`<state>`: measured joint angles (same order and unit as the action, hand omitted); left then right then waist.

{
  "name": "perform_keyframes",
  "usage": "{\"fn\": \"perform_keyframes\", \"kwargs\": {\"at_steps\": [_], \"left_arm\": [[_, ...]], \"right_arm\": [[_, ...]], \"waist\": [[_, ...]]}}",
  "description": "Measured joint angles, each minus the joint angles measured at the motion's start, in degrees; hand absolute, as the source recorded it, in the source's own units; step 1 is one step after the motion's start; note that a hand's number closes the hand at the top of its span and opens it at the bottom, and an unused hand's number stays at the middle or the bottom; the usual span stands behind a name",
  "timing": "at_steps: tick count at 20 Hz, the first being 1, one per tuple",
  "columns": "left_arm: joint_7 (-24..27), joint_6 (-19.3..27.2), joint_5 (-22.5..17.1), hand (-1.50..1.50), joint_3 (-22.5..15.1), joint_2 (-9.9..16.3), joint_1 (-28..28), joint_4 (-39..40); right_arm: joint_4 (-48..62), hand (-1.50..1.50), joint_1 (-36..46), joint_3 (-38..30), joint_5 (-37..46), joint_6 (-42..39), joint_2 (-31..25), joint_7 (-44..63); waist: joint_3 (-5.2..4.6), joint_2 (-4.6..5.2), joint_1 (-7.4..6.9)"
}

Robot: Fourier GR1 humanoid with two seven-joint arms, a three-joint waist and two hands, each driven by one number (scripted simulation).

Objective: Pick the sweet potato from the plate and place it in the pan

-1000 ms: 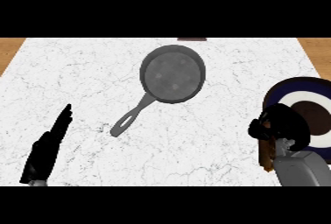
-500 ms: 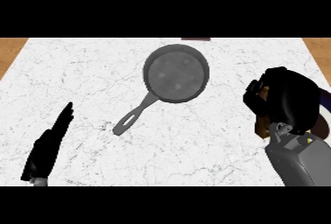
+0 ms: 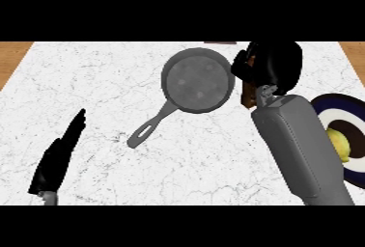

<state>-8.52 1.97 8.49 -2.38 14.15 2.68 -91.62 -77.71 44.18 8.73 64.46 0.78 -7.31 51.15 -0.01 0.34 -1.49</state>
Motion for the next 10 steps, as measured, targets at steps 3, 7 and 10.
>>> {"fn": "perform_keyframes", "kwargs": {"at_steps": [3,7,10], "left_arm": [[0.16,-0.10,0.34,0.00,-0.15,-0.16,0.00,-0.21],[-0.93,-0.18,0.79,0.00,-0.89,-0.65,-0.11,-1.53],[-0.86,-0.03,1.18,0.00,-1.29,-1.27,-1.10,-0.81]], "right_arm": [[9.58,1.50,5.31,-2.93,-0.96,5.17,2.63,-1.83],[22.28,1.50,10.19,-7.38,-3.62,12.59,4.71,-6.66],[31.94,1.50,14.09,-10.06,-4.99,16.03,5.63,-9.64]], "waist": [[0.00,0.13,-0.40],[0.03,0.47,-1.12],[0.02,0.78,-1.65]]}}
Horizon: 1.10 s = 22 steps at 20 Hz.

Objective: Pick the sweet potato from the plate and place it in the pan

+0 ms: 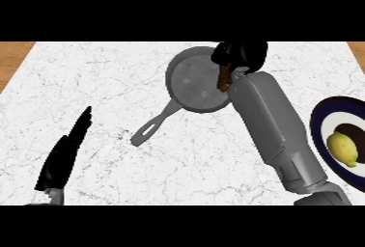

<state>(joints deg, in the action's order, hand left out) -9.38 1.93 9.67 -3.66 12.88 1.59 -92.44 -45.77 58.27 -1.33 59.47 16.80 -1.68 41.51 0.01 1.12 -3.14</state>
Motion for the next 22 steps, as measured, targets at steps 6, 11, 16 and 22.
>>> {"fn": "perform_keyframes", "kwargs": {"at_steps": [6,11,16,22], "left_arm": [[1.53,-0.74,-0.06,0.00,-0.26,-0.25,-0.96,1.37],[1.92,-1.10,0.03,0.00,-0.65,-0.40,-1.56,1.27],[2.22,-1.41,0.13,0.00,-0.69,-0.30,-1.85,1.62],[1.64,-0.91,0.86,0.00,-1.14,-0.83,-2.37,1.59]], "right_arm": [[15.31,1.50,5.24,-2.97,-1.29,1.38,0.17,-5.07],[20.22,-1.50,5.19,-10.32,-9.96,3.07,1.18,-8.41],[22.51,-1.50,5.83,-16.40,-18.05,7.09,1.53,-13.63],[21.86,-1.50,6.62,-20.26,-22.43,18.05,1.63,-22.91]], "waist": [[0.00,0.74,-1.42],[0.12,1.25,-2.58],[0.17,1.42,-3.30],[0.16,1.34,-3.34]]}}
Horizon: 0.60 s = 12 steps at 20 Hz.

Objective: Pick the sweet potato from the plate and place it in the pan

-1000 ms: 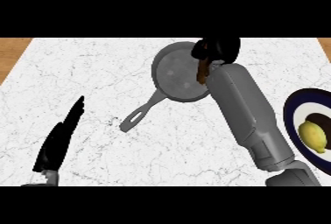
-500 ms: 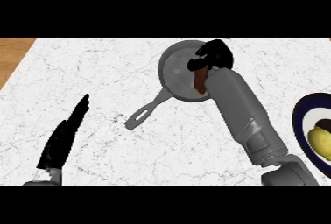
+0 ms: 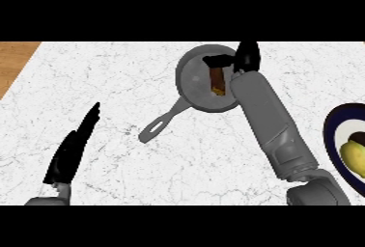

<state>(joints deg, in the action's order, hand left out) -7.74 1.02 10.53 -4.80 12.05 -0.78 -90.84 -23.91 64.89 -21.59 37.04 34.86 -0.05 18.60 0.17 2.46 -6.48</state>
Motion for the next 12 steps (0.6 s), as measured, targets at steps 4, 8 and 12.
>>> {"fn": "perform_keyframes", "kwargs": {"at_steps": [4,8,12], "left_arm": [[0.30,0.23,0.05,0.00,0.05,-0.26,0.71,0.04],[-0.47,0.47,-0.02,0.00,0.74,-0.09,0.85,-0.30],[-0.24,-0.29,-1.08,0.00,2.14,0.88,2.95,-1.19]], "right_arm": [[-0.75,-1.50,0.12,-3.10,-2.55,7.68,-0.10,-4.83],[-1.52,-1.50,-1.17,-6.75,-5.58,14.16,-0.51,-8.85],[-3.26,-1.50,-4.09,-9.67,-9.26,16.32,-1.54,-14.56]], "waist": [[-0.04,-0.25,0.67],[-0.05,-0.68,1.91],[-0.06,-1.28,3.25]]}}
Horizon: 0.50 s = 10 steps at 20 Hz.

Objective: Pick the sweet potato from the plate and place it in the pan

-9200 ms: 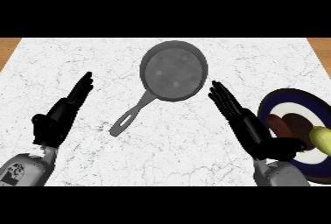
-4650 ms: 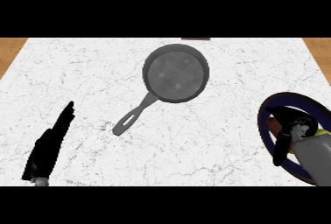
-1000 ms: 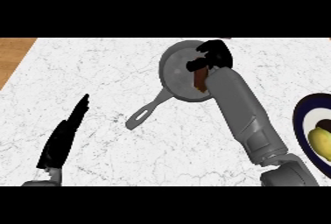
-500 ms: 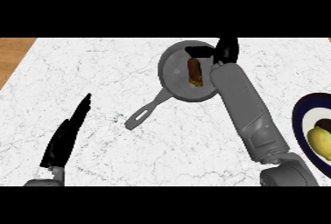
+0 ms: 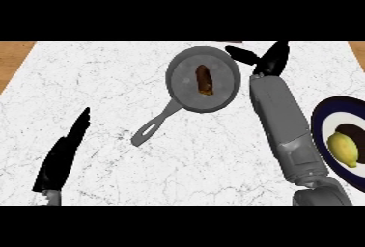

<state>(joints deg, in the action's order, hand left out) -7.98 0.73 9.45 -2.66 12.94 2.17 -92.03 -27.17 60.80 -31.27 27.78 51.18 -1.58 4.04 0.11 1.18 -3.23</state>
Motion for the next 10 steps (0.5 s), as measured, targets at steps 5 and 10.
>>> {"fn": "perform_keyframes", "kwargs": {"at_steps": [5,10], "left_arm": [[-0.28,0.31,0.05,0.00,1.32,0.24,1.62,-0.67],[-1.40,-0.58,-0.94,0.00,3.01,0.90,2.60,-1.96]], "right_arm": [[-5.04,-1.50,-6.65,-0.45,-3.60,-2.58,-1.53,-6.61],[-14.69,-1.50,-16.13,2.86,-4.18,-7.21,-2.42,-6.56]], "waist": [[-0.05,-0.81,2.01],[-0.11,-1.44,3.54]]}}
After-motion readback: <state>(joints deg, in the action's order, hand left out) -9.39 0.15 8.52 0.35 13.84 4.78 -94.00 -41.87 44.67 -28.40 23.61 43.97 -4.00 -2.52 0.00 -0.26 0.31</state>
